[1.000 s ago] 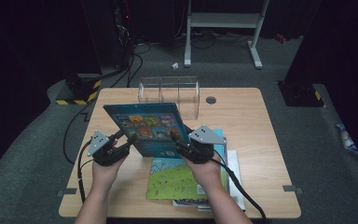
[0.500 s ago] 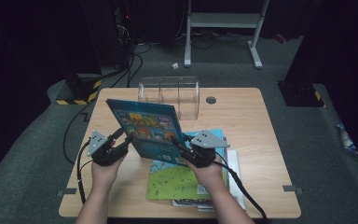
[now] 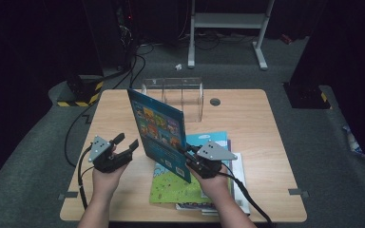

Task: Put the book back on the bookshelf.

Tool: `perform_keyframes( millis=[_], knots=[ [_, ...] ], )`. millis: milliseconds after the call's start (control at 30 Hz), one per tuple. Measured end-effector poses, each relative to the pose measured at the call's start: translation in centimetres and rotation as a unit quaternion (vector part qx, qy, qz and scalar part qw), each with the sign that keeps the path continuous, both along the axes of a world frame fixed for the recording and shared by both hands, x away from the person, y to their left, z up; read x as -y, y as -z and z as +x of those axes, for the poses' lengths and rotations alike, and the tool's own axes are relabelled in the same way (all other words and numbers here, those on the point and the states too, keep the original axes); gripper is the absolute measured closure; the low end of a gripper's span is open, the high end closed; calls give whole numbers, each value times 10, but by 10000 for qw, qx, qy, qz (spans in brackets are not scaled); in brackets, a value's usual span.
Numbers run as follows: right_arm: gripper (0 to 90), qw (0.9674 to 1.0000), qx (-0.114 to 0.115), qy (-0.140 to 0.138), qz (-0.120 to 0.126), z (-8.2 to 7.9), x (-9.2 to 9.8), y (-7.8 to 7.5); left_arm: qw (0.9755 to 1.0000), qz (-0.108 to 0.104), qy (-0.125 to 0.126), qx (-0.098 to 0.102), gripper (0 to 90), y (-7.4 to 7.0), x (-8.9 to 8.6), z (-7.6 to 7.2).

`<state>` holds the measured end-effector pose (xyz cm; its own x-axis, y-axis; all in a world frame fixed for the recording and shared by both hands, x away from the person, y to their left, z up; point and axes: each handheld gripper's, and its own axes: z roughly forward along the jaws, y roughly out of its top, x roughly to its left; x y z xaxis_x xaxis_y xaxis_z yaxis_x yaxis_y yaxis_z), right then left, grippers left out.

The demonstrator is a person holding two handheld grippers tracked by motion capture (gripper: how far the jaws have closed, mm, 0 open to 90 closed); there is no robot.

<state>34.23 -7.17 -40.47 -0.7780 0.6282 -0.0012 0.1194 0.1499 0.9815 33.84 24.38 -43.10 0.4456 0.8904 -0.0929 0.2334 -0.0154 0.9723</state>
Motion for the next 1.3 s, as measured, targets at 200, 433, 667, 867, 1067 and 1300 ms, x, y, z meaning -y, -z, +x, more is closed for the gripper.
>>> perform_keyframes(
  millis=[200,433,667,867,1067,1300],
  knots=[
    [818,9999,86,71,106,-3,-3,3,9996,30,209,197,303,-15,16,-10],
    [825,9993,90,247,251,-1,-8,3,9992,-43,353,161,262,-27,29,-13],
    [826,9988,379,286,101,-12,-26,1,9981,-113,577,200,181,-30,38,-18],
    [826,9985,470,270,24,-15,-33,2,9956,-462,760,293,165,-40,35,-25],
    [824,9982,536,253,2,-21,-40,4,9937,-530,915,379,162,-49,42,-32],
    [812,9982,548,227,23,-26,-48,9,9928,-560,1016,292,162,-50,47,-32]
  ],
)
